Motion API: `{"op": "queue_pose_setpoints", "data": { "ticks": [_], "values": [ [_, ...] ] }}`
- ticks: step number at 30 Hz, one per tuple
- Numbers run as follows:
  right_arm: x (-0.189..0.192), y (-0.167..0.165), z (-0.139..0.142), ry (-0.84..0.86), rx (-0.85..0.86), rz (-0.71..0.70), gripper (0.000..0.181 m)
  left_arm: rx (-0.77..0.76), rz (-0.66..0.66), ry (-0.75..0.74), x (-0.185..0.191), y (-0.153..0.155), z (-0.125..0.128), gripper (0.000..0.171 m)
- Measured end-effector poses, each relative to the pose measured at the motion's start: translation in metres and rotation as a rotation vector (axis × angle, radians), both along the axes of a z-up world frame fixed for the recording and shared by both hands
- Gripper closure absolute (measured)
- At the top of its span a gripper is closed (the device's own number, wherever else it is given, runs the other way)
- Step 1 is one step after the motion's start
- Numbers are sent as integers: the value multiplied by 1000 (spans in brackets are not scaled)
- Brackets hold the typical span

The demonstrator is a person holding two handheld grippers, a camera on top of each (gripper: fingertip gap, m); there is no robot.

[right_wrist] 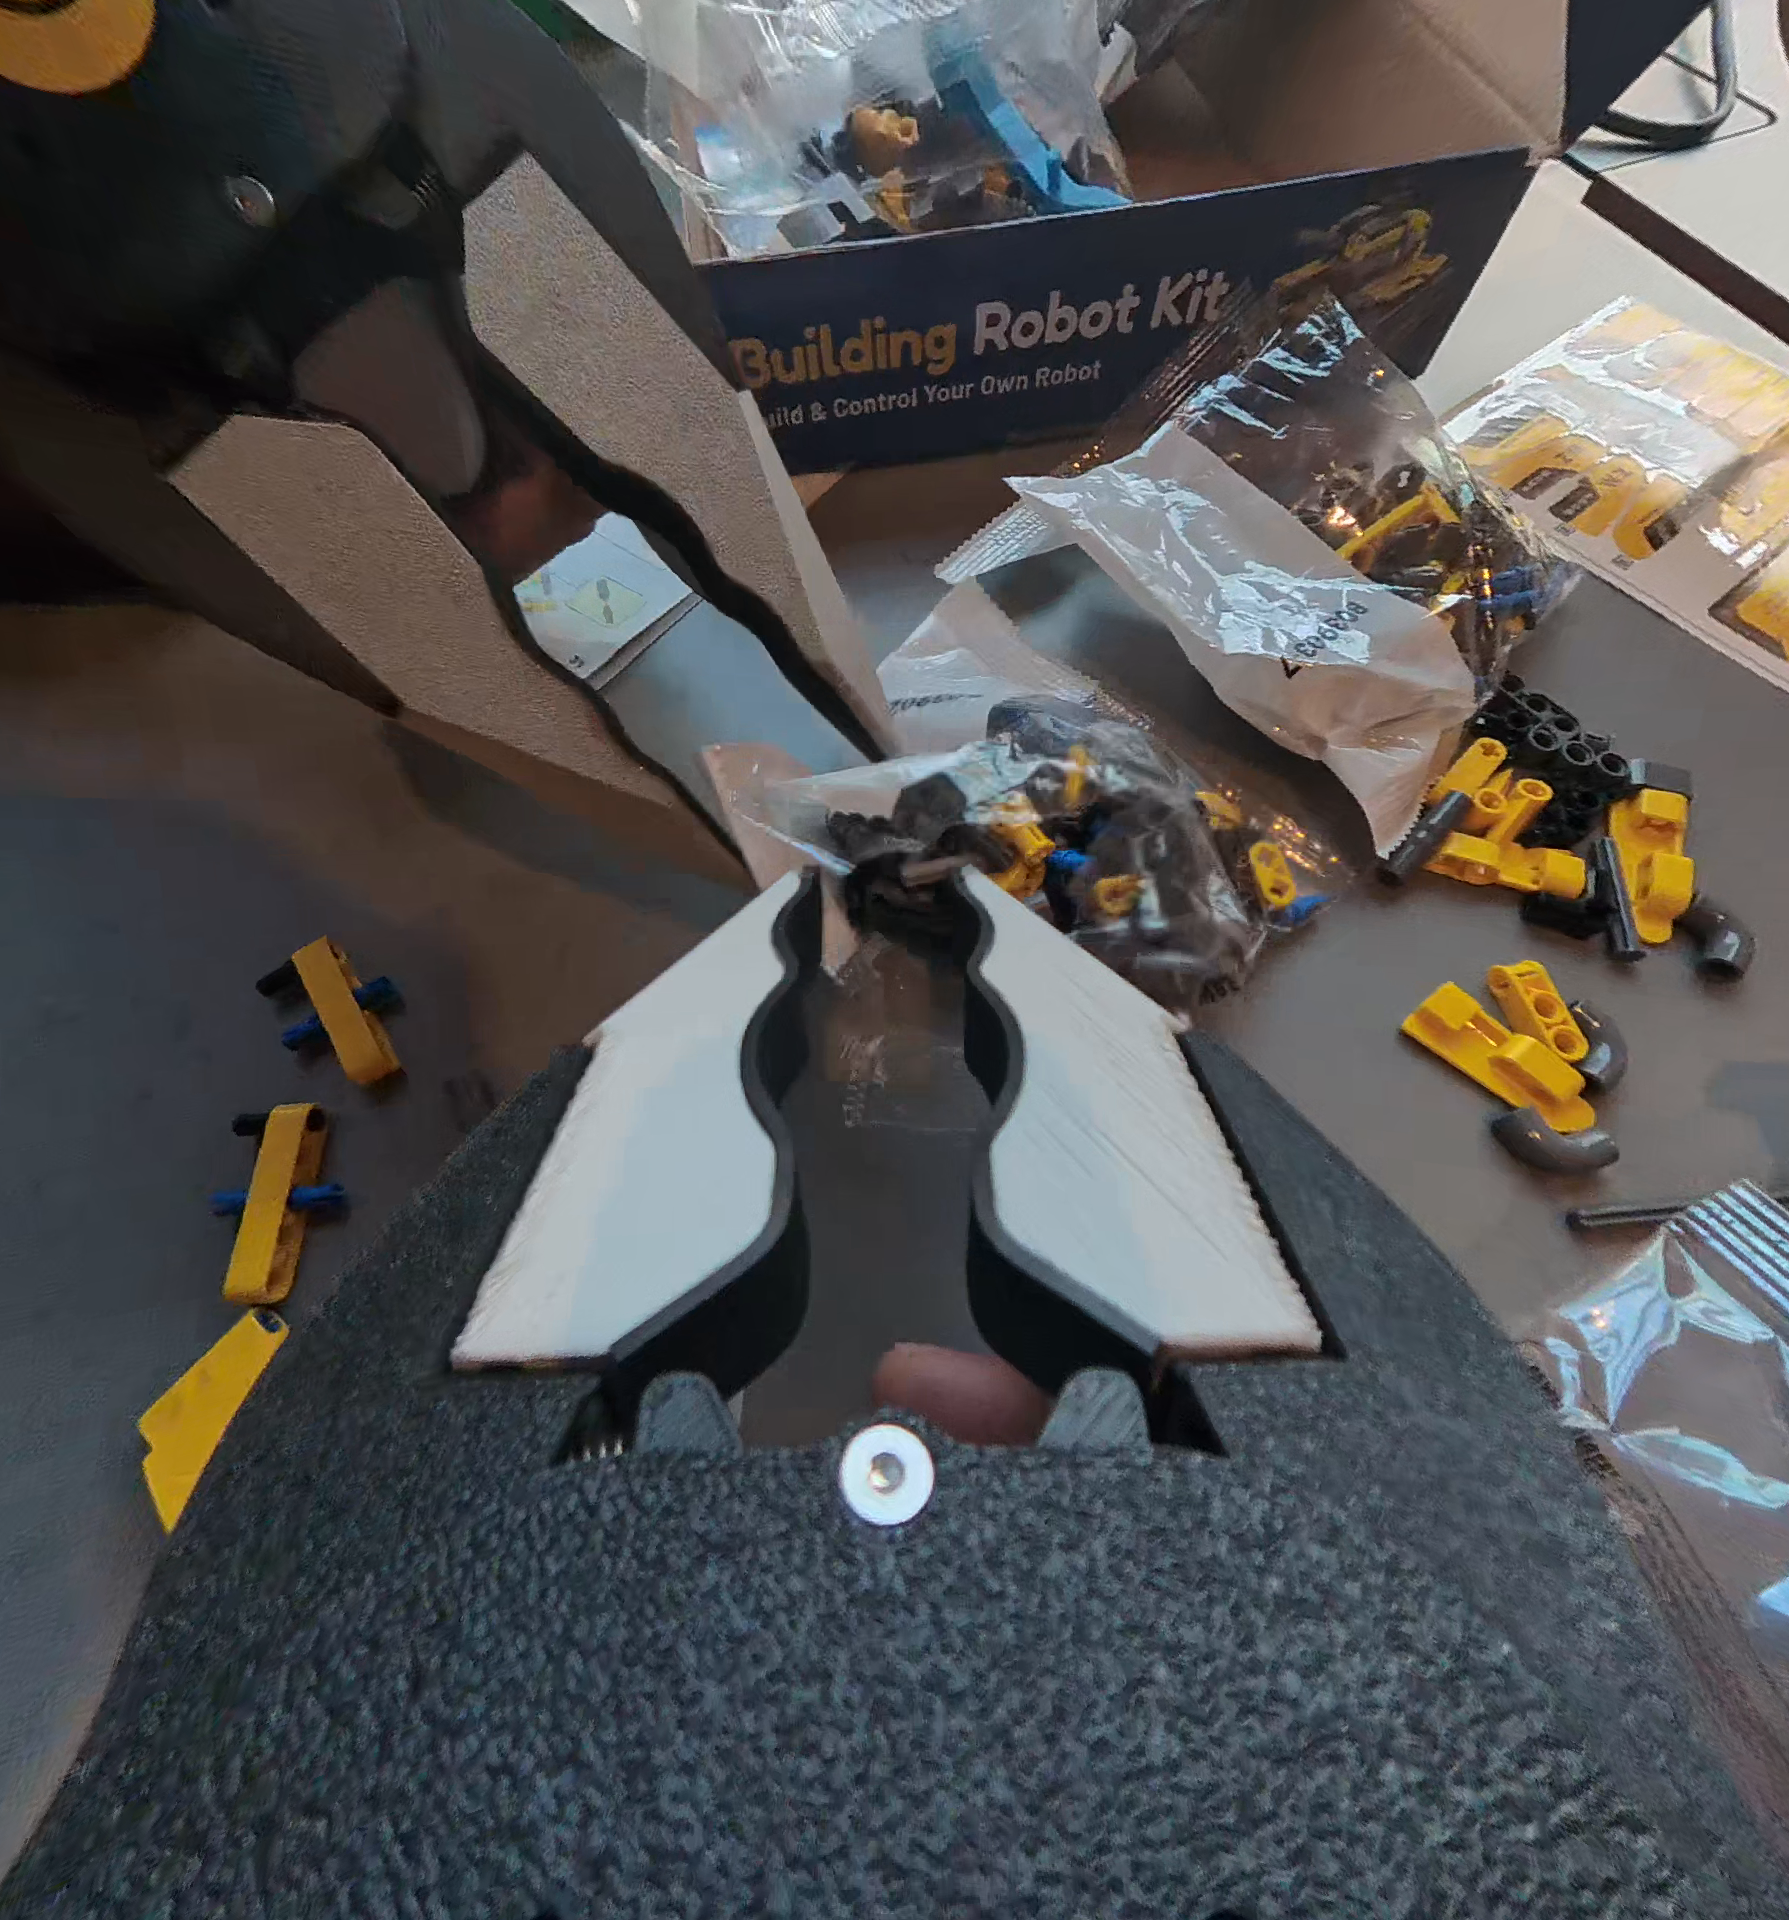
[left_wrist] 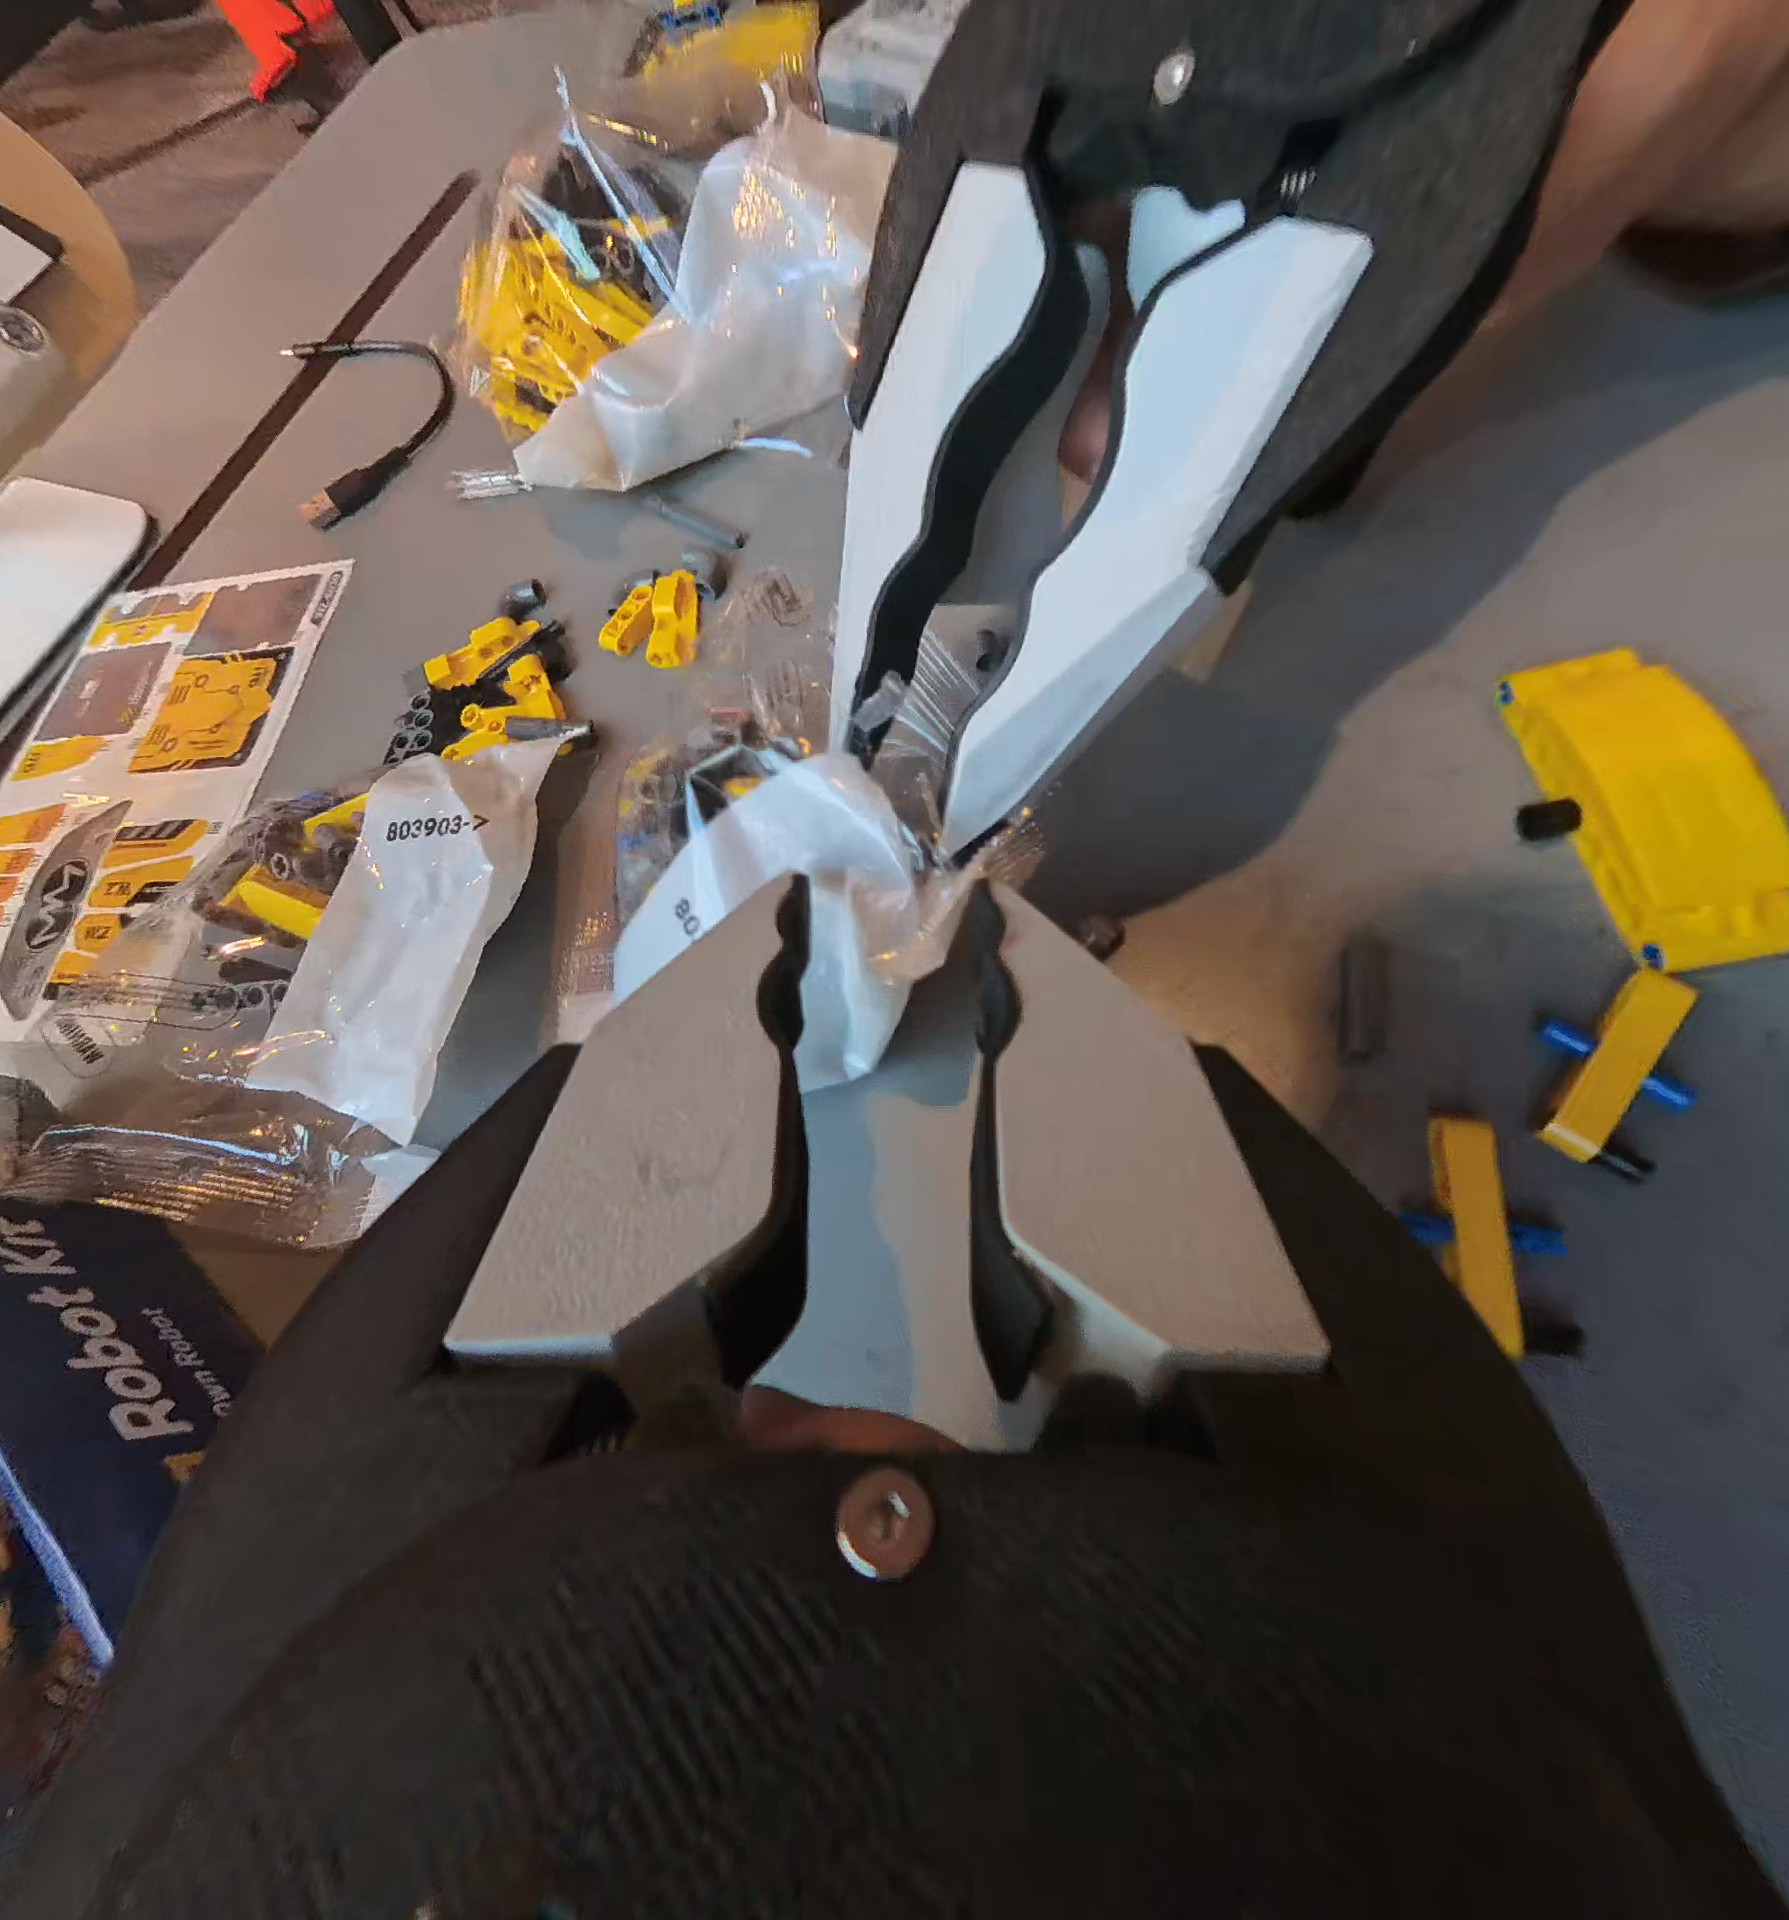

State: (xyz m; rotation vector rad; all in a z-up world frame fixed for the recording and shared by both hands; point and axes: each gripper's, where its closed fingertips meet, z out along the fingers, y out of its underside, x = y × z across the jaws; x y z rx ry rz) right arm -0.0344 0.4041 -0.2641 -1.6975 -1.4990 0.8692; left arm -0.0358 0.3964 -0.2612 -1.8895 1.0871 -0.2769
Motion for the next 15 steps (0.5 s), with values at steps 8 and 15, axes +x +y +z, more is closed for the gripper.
{"op": "queue_pose_setpoints", "data": {
  "ticks": [8, 15],
  "values": [
    [12, 23, 2, -41, 81, -94, 156, -9, 63, -34, -24, 9, 7, 162],
    [13, 22, 0, -65, 134, -94, 155, -56, 47, -60, -37, 4, 11, 157]
  ]
}}
